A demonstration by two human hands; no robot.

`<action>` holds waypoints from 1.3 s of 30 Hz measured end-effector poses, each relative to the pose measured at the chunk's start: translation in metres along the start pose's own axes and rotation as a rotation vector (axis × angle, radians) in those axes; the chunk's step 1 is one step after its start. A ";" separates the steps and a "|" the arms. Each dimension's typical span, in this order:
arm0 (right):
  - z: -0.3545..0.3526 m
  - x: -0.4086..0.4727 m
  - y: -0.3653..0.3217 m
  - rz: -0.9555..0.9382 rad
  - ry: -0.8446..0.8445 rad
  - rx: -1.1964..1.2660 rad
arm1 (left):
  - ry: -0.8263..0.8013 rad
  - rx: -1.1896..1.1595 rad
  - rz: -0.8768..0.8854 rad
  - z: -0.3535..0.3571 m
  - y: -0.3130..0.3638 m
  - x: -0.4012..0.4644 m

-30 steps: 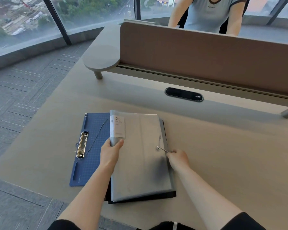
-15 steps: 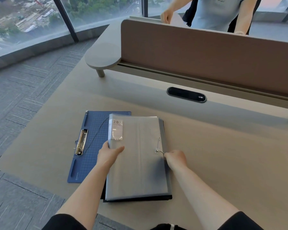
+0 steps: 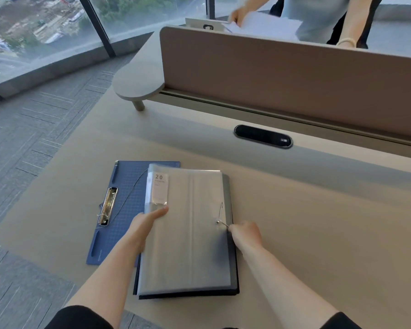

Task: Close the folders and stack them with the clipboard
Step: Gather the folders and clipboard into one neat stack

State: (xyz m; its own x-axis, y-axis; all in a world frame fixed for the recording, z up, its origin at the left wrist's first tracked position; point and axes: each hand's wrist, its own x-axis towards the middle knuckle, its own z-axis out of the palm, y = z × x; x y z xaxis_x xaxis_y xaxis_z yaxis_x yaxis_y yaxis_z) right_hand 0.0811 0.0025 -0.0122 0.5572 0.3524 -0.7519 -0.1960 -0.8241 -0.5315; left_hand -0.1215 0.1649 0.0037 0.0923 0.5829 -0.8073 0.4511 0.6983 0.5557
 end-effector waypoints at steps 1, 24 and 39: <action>-0.001 0.000 0.001 -0.009 -0.003 -0.001 | 0.001 -0.004 0.010 0.001 0.000 -0.001; 0.114 -0.014 -0.083 -0.128 -0.016 -0.093 | 0.054 0.123 0.134 -0.116 0.059 0.042; 0.146 -0.016 -0.120 -0.008 0.081 -0.020 | 0.120 0.288 0.146 -0.143 0.058 0.091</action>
State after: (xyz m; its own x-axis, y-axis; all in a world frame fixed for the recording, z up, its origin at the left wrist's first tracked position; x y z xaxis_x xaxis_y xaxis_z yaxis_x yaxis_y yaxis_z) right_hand -0.0223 0.1611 0.0065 0.6221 0.3231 -0.7131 -0.1755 -0.8301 -0.5293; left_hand -0.2140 0.3182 -0.0092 0.0768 0.7247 -0.6848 0.6743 0.4682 0.5711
